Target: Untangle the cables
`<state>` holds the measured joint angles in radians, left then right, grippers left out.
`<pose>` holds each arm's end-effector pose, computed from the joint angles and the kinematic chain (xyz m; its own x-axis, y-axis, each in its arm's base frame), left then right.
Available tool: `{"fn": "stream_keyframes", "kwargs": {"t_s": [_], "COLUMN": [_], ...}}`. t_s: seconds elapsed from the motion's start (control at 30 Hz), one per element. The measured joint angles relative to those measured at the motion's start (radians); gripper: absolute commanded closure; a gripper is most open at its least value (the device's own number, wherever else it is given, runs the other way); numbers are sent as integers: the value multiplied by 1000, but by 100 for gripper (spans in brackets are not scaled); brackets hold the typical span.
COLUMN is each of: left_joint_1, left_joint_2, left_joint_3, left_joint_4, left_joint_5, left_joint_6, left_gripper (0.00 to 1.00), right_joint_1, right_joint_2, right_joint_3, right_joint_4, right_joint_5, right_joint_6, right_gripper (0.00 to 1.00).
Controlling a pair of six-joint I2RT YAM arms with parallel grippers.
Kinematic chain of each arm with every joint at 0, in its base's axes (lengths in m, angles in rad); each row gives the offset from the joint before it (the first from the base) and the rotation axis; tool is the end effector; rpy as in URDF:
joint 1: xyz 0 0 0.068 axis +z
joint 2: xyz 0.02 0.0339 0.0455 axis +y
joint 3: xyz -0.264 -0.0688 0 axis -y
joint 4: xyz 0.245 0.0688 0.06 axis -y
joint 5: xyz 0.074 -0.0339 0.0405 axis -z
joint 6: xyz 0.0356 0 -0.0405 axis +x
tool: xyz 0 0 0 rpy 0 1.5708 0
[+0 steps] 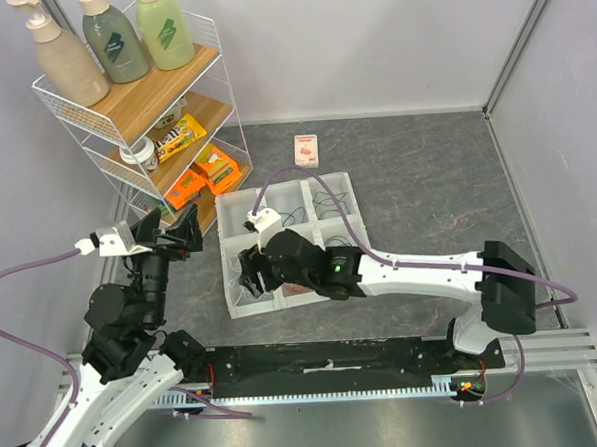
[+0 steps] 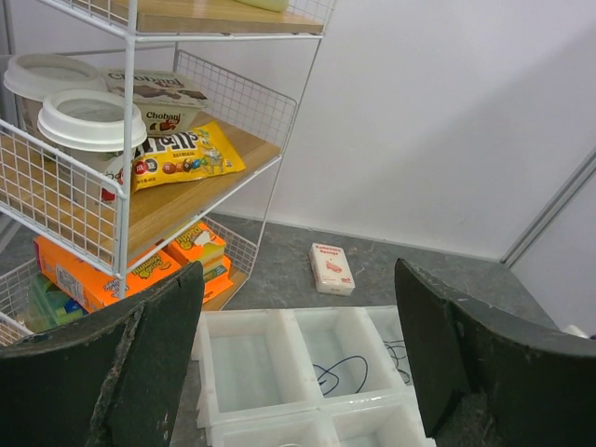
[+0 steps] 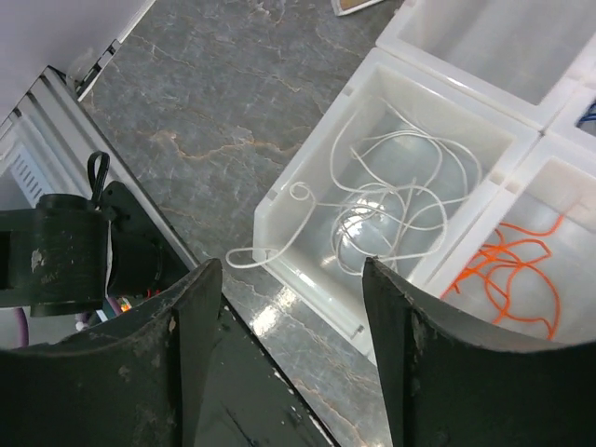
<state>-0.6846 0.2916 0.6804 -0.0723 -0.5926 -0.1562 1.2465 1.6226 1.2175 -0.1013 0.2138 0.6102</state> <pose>0.0664 -0.0285 0.3700 0.2205 -0.3466 -0.9117 0.1495 0.9357 -0.3196 0.1275 0.3555 0.2830 -0.6236 -0.0976 -0.7756 -0.6221 0.6628 0.4168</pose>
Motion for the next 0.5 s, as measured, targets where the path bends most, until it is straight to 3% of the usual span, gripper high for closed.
{"fn": "stream_keyframes", "kwargs": {"t_s": [0.27,0.5], "left_joint_1": [0,1], "left_joint_2": [25,75], "left_joint_3": [0,0], "left_joint_4": [0,1], "left_joint_5": [1,71], "left_joint_6": [0,0], "left_gripper": [10,8], "right_joint_1": [1,1], "right_joint_2": [-201,-513], "right_joint_3": [-75,-194], "right_joint_4": [-111,-305], "right_joint_5": [129,476], "right_joint_6": [-50,-35], "right_gripper": [20,8]}}
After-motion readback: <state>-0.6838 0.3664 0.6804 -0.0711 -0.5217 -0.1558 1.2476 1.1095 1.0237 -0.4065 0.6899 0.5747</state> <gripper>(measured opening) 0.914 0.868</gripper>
